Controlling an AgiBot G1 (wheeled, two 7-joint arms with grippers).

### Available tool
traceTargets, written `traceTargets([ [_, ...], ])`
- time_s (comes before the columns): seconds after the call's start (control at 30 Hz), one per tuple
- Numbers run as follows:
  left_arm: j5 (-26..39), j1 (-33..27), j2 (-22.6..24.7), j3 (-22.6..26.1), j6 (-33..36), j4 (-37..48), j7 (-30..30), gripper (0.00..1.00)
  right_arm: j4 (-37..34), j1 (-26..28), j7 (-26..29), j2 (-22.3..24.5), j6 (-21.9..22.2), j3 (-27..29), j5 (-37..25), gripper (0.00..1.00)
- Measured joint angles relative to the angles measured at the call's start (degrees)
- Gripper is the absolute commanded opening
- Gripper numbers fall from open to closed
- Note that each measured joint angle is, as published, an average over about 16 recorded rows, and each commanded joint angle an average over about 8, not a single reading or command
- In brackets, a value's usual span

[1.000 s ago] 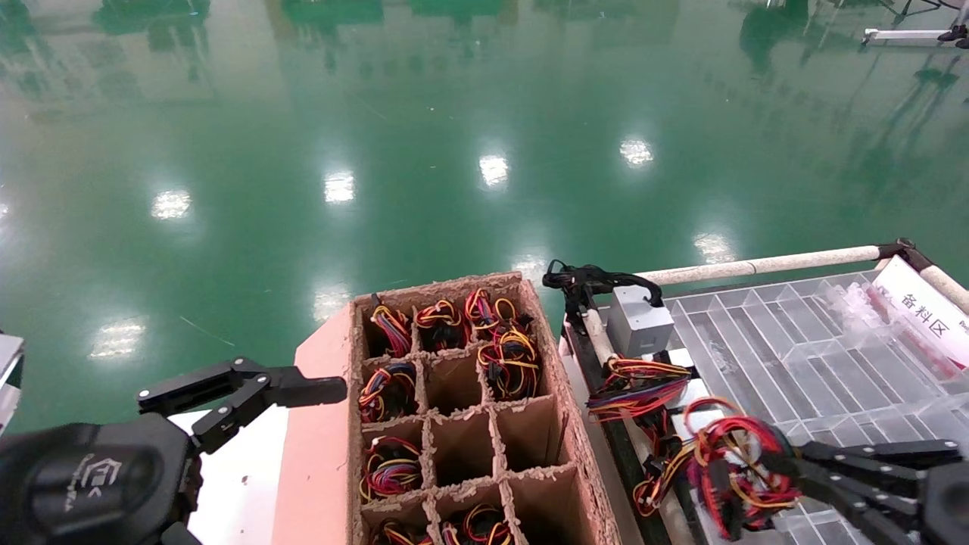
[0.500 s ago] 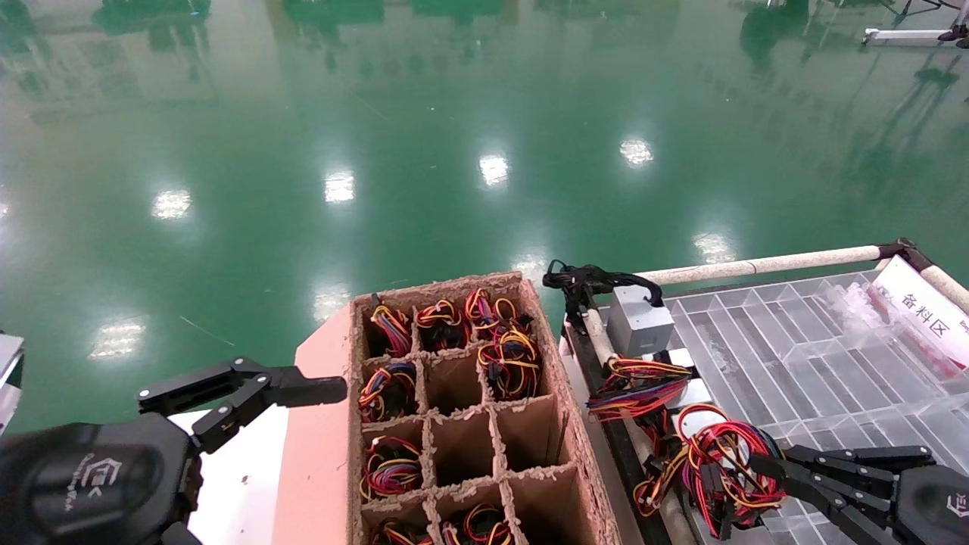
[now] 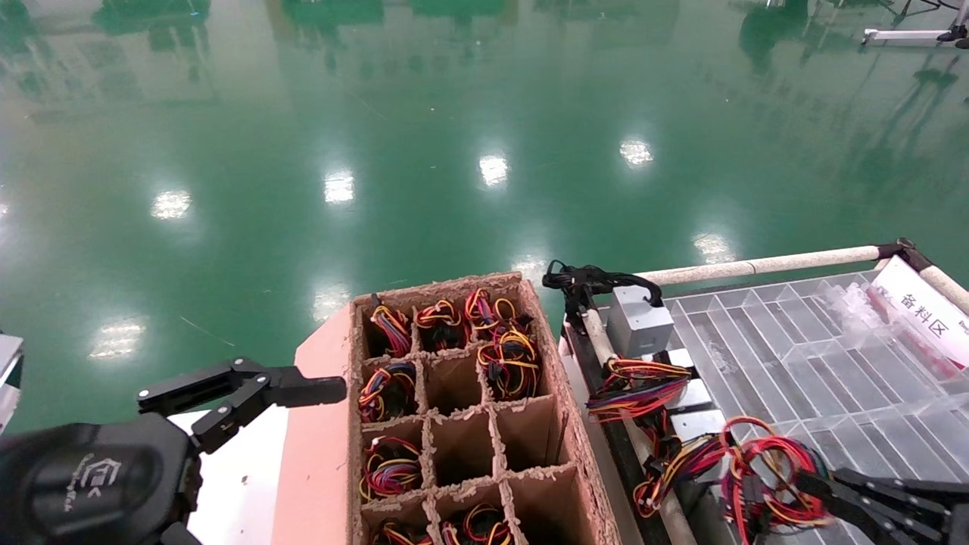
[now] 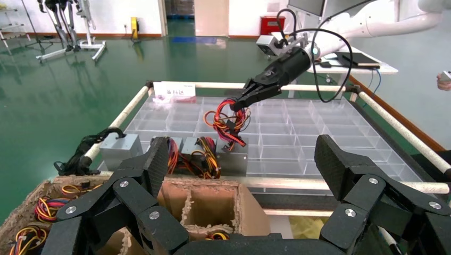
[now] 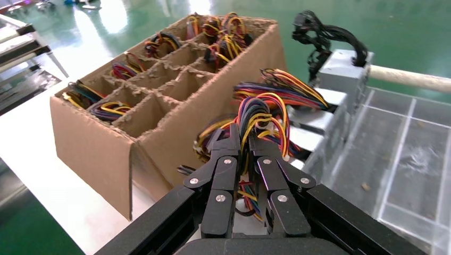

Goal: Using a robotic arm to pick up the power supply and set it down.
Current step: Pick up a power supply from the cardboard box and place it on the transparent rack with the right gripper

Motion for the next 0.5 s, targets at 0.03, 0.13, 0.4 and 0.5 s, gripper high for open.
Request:
traceTargets([
  [0.03,0.0,0.0,0.0,0.0,0.0,0.0,0.0,1.0,-0.58,-0.17,-0.25,-0.07,-0.29,0.02,0.09,0.01],
  [0.13,0.0,0.0,0.0,0.0,0.0,0.0,0.0,1.0,-2.12,-0.52,-0.85,-0.23,-1.03,0.02,0.22,0.28],
  [0.4,-0.01,0.01,0.0,0.0,-0.01,0.01,0.0,1.0,-3.68,-0.46,-1.37,-0.28,-1.82,-0.23,-0.26,0.23],
  [0.5,-0.02,0.01,0.0,0.0,-0.02,0.02,0.01,1.0,-3.74,-0.41,-1.37,-0.35,-1.77,-0.3,-0.37,0.42],
])
